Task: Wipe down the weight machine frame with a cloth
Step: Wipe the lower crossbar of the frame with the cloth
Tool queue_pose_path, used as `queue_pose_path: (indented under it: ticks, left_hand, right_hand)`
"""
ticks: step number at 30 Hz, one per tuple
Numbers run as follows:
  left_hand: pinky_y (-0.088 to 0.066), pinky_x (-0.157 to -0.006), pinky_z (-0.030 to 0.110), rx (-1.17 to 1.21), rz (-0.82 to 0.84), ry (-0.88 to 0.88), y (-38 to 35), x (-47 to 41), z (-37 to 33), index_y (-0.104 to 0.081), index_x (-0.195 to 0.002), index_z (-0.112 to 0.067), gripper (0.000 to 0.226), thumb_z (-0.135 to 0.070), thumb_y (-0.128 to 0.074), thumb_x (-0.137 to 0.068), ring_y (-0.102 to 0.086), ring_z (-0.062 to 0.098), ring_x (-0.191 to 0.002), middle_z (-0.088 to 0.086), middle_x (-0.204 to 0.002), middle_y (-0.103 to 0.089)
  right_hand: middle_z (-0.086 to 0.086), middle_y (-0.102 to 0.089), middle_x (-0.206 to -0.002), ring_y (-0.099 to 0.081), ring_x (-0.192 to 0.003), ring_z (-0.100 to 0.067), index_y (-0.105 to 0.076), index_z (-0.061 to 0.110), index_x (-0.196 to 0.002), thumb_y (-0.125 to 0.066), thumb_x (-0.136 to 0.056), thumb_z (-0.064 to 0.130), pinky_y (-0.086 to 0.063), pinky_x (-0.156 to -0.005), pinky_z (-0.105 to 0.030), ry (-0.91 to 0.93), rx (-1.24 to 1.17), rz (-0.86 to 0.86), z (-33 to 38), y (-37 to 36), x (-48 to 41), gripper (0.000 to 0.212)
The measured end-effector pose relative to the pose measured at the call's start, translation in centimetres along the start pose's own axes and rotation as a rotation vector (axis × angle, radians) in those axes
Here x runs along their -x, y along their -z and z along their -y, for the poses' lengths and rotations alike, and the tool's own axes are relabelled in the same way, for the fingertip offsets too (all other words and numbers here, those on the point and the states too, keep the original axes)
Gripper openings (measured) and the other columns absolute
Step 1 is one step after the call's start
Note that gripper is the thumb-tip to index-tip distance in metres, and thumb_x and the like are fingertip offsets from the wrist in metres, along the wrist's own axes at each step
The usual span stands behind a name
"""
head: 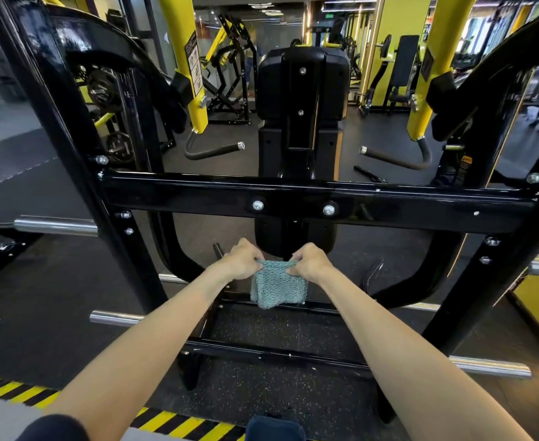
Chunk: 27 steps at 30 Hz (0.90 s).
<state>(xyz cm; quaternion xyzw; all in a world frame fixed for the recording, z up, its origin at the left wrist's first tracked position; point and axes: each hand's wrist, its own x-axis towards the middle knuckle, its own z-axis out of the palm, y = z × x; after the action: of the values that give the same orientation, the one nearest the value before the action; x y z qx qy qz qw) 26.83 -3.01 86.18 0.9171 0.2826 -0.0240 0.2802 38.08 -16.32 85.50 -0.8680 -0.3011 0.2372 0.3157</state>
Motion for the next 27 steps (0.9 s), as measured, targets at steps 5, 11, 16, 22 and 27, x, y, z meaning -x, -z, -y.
queue_pose_path:
  ticks: [5, 11, 16, 22, 27]
  left_hand:
    - [-0.037, -0.095, 0.033, 0.547, 0.238, -0.023, 2.2, 2.0, -0.1, -0.062, -0.097, -0.012, 0.021, -0.014, -0.041, -0.1, -0.052, 0.018, -0.108, 0.002, -0.11, -0.062]
    - [-0.054, -0.087, 0.046, 1.114, 0.335, 0.074, -0.2, 3.0, 0.0, -0.054, -0.127, -0.011, 0.039, -0.032, -0.057, -0.094, -0.062, 0.026, -0.109, 0.011, -0.122, -0.063]
    - [-0.05, -0.094, 0.049, 1.033, 0.057, 0.181, -1.6, 2.4, -1.0, -0.051, -0.125, -0.018, 0.053, 0.01, -0.064, -0.081, -0.06, 0.023, -0.109, 0.008, -0.121, -0.06]
    - [-0.053, -0.08, 0.027, 0.664, -0.238, -0.02, -4.4, 2.3, -2.7, -0.046, -0.13, -0.019, 0.06, 0.002, -0.07, -0.08, -0.06, 0.015, -0.098, 0.005, -0.116, -0.055]
    - [-0.039, -0.101, 0.026, 0.553, -0.221, -0.194, -7.2, 2.2, -4.1, -0.036, -0.14, -0.021, 0.083, -0.014, -0.082, -0.071, -0.043, 0.01, -0.117, -0.005, -0.126, -0.043]
  right_hand:
    - [-0.004, -0.069, -0.106, -0.06, -0.107, -0.017, -0.071, 0.001, -0.102, -0.073, -0.084, 0.03, -0.042, -0.094, -0.03, -0.023, -0.365, 0.141, -0.6, 1.9, 0.5, 0.034]
    - [-0.011, -0.073, -0.104, -0.069, -0.097, -0.023, -0.067, 0.004, -0.11, -0.066, -0.09, 0.027, -0.054, -0.09, -0.041, -0.121, -0.809, 0.202, -1.3, 1.8, 0.8, 0.031]
    - [-0.011, -0.071, -0.11, -0.068, -0.098, -0.023, -0.062, 0.005, -0.115, -0.07, -0.087, 0.014, -0.058, -0.076, -0.039, -0.19, -0.851, 0.276, -2.0, 1.6, 1.5, 0.031]
    - [-0.006, -0.059, -0.088, -0.061, -0.089, -0.023, -0.05, 0.011, -0.09, -0.069, -0.086, 0.005, -0.055, -0.078, -0.039, -0.339, -0.643, 0.102, -2.4, 0.4, 1.6, 0.02]
    - [-0.024, -0.06, -0.116, -0.066, -0.089, -0.032, -0.044, 0.0, -0.131, -0.067, -0.089, 0.017, -0.056, -0.052, -0.037, -0.349, -1.054, 0.119, -1.5, 0.7, 0.5, 0.051]
